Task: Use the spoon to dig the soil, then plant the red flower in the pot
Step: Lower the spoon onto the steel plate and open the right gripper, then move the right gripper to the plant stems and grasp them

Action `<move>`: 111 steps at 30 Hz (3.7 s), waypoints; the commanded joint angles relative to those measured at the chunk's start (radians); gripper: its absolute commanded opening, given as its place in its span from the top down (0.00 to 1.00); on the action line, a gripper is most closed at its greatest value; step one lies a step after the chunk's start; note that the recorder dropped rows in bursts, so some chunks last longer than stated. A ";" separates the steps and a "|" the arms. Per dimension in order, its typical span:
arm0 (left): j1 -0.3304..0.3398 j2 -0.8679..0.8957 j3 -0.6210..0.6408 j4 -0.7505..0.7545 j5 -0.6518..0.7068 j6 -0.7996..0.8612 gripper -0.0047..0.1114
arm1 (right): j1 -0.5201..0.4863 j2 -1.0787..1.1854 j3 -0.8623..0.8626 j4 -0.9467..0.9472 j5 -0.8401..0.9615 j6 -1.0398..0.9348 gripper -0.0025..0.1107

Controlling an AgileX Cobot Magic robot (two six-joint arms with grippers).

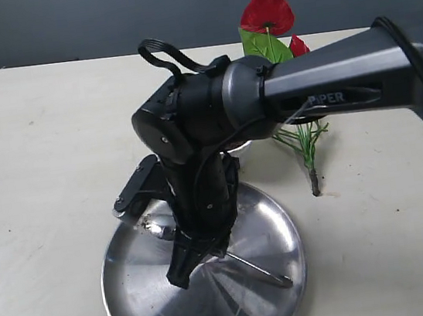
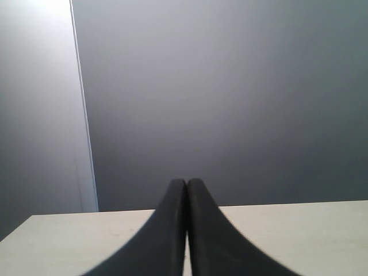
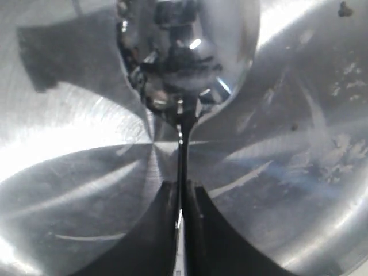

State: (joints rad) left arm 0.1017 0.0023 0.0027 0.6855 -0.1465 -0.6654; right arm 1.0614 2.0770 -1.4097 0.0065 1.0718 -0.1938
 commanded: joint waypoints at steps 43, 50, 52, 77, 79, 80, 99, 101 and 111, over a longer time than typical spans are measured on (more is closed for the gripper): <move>-0.017 -0.002 -0.003 -0.007 -0.004 -0.005 0.96 | -0.533 -0.334 0.219 -0.162 -0.467 0.457 0.63; -0.017 -0.002 -0.003 -0.007 -0.004 -0.005 0.96 | -0.536 -0.217 0.163 -0.199 -0.459 0.459 0.63; -0.017 -0.002 -0.003 -0.007 -0.004 -0.005 0.96 | -0.543 -0.194 0.147 -0.219 -0.446 0.477 0.63; -0.017 -0.002 -0.003 -0.007 -0.004 -0.005 0.96 | -0.607 -0.042 0.127 -0.151 -0.551 0.453 0.63; -0.017 -0.002 -0.003 -0.007 -0.004 -0.005 0.96 | -0.607 -0.037 0.127 -0.151 -0.548 0.453 0.63; -0.017 -0.002 -0.003 -0.007 -0.004 -0.005 0.96 | -0.607 -0.035 0.127 -0.151 -0.548 0.453 0.63; -0.017 -0.002 -0.003 -0.007 -0.004 -0.005 0.96 | -0.607 -0.097 0.127 -0.105 -0.469 0.428 0.63; -0.017 -0.002 -0.003 -0.007 -0.004 -0.005 0.96 | -0.607 -0.110 0.127 -0.087 -0.469 0.417 0.63; -0.017 -0.002 -0.003 -0.007 -0.004 -0.005 0.96 | -0.607 -0.046 0.127 0.069 -0.501 0.272 0.63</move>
State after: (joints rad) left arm 0.0910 0.0023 0.0027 0.6855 -0.1465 -0.6654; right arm 0.4605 2.0220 -1.2783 0.0783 0.5863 0.0897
